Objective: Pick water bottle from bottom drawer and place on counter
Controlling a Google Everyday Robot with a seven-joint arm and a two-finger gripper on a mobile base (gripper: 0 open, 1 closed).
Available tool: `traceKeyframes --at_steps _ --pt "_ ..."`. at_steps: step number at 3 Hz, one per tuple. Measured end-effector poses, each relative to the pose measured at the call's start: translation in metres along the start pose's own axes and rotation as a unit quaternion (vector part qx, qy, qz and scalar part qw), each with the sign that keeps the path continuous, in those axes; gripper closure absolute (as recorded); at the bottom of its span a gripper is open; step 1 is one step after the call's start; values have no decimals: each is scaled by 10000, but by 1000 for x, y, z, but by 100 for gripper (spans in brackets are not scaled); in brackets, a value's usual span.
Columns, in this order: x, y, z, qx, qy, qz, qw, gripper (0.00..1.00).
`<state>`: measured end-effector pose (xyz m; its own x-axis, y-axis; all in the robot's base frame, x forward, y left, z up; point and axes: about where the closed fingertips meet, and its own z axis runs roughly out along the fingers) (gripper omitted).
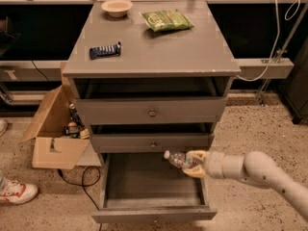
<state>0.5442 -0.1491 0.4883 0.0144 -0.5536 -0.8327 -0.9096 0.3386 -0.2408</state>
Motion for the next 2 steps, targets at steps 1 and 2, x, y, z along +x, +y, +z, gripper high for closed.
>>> traceKeyframes --at_steps 1,2 --pt "-111 5 -23 150 289 -908 9953 100" --pt "-176 12 -32 261 630 -1408 9877 100"
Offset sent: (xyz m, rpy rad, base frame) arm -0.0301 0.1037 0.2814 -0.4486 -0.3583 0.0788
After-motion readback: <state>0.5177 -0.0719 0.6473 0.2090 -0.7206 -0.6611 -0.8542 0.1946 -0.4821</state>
